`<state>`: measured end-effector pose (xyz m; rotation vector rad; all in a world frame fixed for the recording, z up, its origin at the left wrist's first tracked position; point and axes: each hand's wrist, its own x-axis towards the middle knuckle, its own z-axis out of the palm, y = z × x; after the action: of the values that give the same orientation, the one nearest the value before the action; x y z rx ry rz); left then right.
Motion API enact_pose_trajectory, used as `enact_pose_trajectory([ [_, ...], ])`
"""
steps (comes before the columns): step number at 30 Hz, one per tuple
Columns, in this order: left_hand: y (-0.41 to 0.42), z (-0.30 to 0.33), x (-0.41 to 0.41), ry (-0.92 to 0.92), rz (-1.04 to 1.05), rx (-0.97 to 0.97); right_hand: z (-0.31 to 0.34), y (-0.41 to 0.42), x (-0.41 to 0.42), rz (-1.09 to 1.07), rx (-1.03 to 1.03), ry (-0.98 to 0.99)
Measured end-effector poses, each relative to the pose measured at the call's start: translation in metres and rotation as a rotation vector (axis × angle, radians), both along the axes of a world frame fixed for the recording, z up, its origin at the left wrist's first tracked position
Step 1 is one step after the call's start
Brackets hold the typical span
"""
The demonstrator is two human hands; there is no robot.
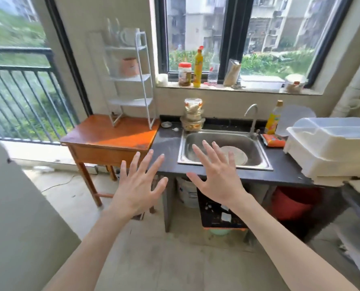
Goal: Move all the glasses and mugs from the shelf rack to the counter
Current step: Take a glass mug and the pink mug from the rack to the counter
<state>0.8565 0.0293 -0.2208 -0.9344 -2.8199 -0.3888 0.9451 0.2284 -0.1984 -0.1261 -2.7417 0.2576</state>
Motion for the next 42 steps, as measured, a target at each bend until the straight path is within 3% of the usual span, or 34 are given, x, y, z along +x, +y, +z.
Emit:
enact_pose_trajectory([
  [12,-0.083,-0.020,-0.198,-0.010,0.216,0.006,-0.015,-0.065,-0.244,0.163,0.020,0.020],
  [24,-0.092,0.024,-0.422,0.004,0.234,0.119,0.023,-0.072,-0.475,0.165,0.002,0.041],
  [36,-0.067,0.012,-0.650,-0.066,-0.007,0.400,0.024,-0.067,-0.679,0.112,-0.211,0.085],
  [42,-0.043,0.035,-0.752,-0.231,-0.143,0.557,0.030,-0.070,-0.775,0.039,-0.479,0.114],
])
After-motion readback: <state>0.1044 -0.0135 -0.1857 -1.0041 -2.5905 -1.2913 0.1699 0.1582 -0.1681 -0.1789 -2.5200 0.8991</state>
